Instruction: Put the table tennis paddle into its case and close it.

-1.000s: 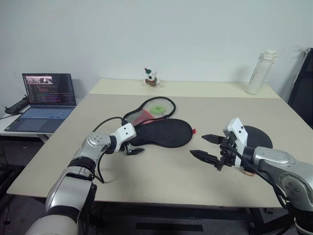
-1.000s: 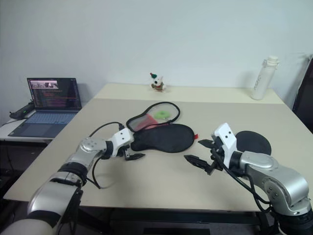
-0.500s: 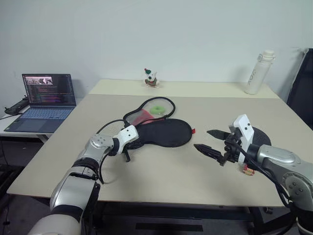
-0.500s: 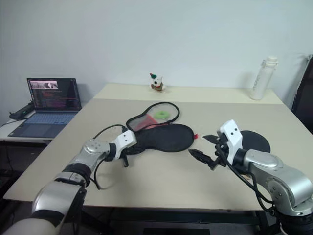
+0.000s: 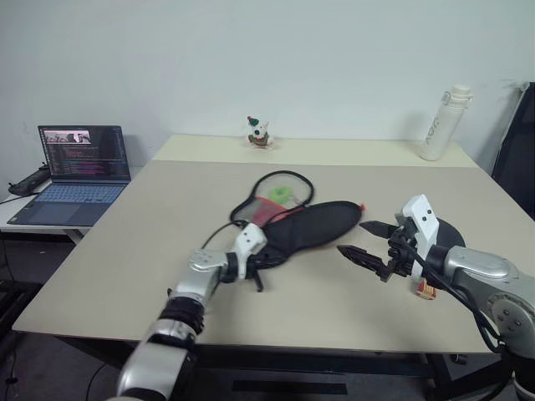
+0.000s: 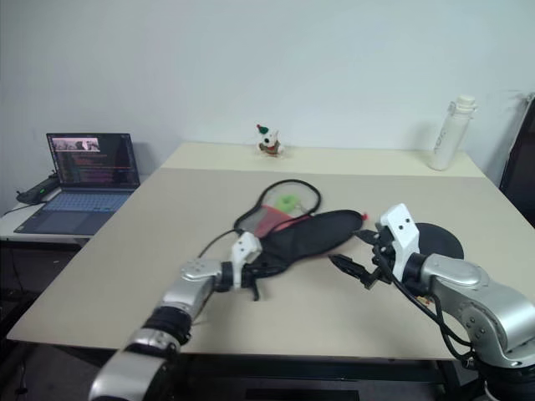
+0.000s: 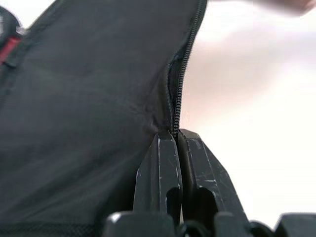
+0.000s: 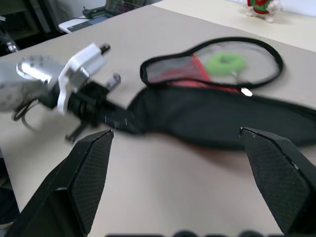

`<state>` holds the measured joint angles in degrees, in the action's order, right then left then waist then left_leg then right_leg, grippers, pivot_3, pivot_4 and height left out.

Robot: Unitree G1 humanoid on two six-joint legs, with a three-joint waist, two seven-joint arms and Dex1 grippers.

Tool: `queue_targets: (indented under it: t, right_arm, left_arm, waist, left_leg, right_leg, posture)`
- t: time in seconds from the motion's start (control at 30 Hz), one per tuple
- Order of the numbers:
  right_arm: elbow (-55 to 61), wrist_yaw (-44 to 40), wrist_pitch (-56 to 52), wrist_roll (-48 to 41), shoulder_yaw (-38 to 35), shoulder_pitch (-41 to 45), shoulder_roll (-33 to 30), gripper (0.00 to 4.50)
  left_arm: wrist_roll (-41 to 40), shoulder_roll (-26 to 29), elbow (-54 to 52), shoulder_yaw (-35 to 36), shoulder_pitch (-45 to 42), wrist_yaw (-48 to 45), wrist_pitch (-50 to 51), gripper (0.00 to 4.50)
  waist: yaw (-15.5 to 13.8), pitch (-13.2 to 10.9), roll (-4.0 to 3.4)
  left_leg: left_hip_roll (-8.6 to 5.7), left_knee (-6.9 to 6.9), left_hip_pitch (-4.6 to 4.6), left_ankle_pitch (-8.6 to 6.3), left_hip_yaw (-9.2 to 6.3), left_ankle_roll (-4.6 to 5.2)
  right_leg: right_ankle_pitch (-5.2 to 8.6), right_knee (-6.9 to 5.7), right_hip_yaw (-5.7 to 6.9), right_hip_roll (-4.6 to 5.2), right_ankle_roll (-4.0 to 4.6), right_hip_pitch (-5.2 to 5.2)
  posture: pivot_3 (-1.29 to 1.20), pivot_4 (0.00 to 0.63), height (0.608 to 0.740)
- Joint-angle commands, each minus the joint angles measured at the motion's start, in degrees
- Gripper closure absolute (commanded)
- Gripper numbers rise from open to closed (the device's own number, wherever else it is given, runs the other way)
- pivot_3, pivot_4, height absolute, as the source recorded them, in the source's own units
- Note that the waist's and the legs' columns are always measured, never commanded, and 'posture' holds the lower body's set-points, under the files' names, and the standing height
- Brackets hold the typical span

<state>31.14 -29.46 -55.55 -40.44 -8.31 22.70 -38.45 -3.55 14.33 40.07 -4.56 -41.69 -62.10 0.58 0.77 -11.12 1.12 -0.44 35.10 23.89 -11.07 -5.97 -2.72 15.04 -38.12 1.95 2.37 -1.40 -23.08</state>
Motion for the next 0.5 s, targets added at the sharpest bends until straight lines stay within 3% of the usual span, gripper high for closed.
queue_targets:
  t: [0.03, 0.13, 0.17, 0.27, 0.33, 0.47, 0.5]
  right_arm:
    - [0.78, -0.59, 1.72, 0.11, -2.27, -0.27, -1.26, 0.0]
    - [0.8, -0.82, 1.81, 0.44, -2.35, -0.51, -1.69, 0.0]
    - [0.96, -0.9, 1.69, 0.41, -2.38, -0.7, -1.88, 0.0]
    - [1.63, -0.75, 0.85, -0.39, -2.97, -1.72, -2.15, 0.0]
    - [2.06, -0.46, 0.22, -1.02, -3.4, -2.34, -2.09, 0.0]
    - [2.65, 2.22, -3.81, -4.87, -5.35, -3.6, -0.35, 0.0]
    - [2.33, 4.29, -5.22, -5.16, -5.37, -4.06, 0.97, 0.0]
  left_arm:
    - [-1.49, -4.39, -8.79, -1.15, -0.15, 5.79, 7.42, 4.45]
    - [-1.26, -7.09, -10.53, -2.03, -0.57, 8.81, 10.43, 4.45]
    - [-1.19, -7.39, -10.91, -2.26, -0.55, 9.34, 10.77, 4.25]
    - [-1.49, -6.97, -11.91, -2.41, -0.04, 9.73, 11.15, 3.49]
    - [-1.77, -6.25, -12.85, -2.25, 0.56, 9.72, 11.3, 2.71]
    - [-6.45, -1.14, -20.52, -2.81, 4.98, 0.77, 16.16, 1.33]
    - [-8.63, 1.27, -22.49, -1.77, 6.24, -2.24, 17.45, 1.33]
  waist:
    - [-0.04, 0.0, 0.0]
    - [-0.16, 0.0, 0.0]
    - [-0.1, 0.0, 0.0]
    - [0.22, 0.0, 0.0]
    - [0.35, 0.0, 0.0]
    - [0.79, 0.01, -0.02]
    - [0.88, 0.01, -0.02]
  left_leg:
    - [0.02, 0.02, -0.02, 0.0, -0.01, 0.0]
    - [0.04, 0.09, -0.08, 0.0, -0.02, 0.02]
    - [0.05, 0.1, -0.1, 0.01, -0.02, 0.02]
    - [0.08, 0.1, -0.15, 0.01, 0.0, 0.03]
    - [0.08, 0.1, -0.17, 0.02, 0.01, 0.04]
    - [0.09, 0.1, -0.2, 0.03, 0.03, 0.05]
    - [0.09, 0.1, -0.21, 0.03, 0.04, 0.05]
  right_leg:
    - [0.0, -0.03, 0.01, -0.04, 0.0, 0.0]
    - [0.0, -0.14, 0.01, -0.08, -0.01, 0.0]
    - [0.0, -0.18, 0.0, -0.09, -0.01, 0.0]
    - [0.01, -0.3, -0.02, -0.13, -0.01, -0.02]
    - [0.01, -0.39, -0.03, -0.13, 0.0, -0.04]
    - [0.03, -0.44, -0.07, -0.14, 0.02, -0.04]
    - [0.03, -0.47, -0.09, -0.13, 0.03, -0.05]
  posture:
    - [0.0, 0.15, 0.74]
    - [0.0, 0.15, 0.74]
    - [0.0, 0.15, 0.74]
    - [0.0, 0.15, 0.74]
    - [0.0, 0.15, 0.74]
    - [0.0, 0.15, 0.74]
    - [0.0, 0.15, 0.74]
